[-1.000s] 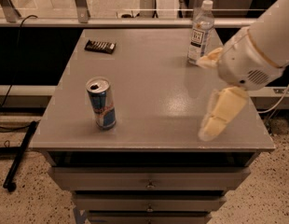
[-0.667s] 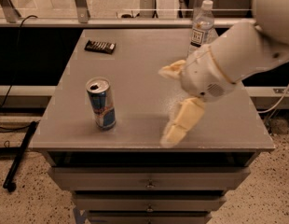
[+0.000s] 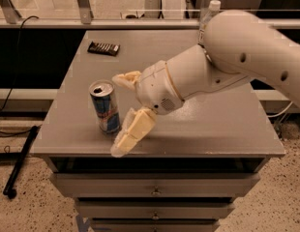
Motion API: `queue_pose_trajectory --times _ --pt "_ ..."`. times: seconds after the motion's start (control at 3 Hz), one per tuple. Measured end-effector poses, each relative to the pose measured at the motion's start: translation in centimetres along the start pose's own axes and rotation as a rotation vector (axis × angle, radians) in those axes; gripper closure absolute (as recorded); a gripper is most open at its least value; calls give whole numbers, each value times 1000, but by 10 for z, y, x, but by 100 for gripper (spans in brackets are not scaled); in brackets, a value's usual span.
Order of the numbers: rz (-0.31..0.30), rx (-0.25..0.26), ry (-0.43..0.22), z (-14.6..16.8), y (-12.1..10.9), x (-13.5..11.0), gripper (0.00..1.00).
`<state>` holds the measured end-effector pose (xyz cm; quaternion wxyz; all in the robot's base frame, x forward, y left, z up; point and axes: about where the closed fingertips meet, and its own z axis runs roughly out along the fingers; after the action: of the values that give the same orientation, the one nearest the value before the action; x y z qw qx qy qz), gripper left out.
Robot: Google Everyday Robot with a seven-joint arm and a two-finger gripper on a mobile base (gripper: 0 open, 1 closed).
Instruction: Knock redbull can over
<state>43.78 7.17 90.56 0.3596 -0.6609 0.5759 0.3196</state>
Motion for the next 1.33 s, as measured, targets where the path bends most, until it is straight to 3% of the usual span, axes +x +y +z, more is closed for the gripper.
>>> queue_pose_trajectory --times 0.33,0.67,1.0,1.33 --pt "5 -18 -85 27 -6 -11 0" --pt "38 -18 -139 47 -15 -10 16" --pt "91 -12 -178 60 -29 -8 47" --pt "126 -1 -186 63 -38 -7 70"
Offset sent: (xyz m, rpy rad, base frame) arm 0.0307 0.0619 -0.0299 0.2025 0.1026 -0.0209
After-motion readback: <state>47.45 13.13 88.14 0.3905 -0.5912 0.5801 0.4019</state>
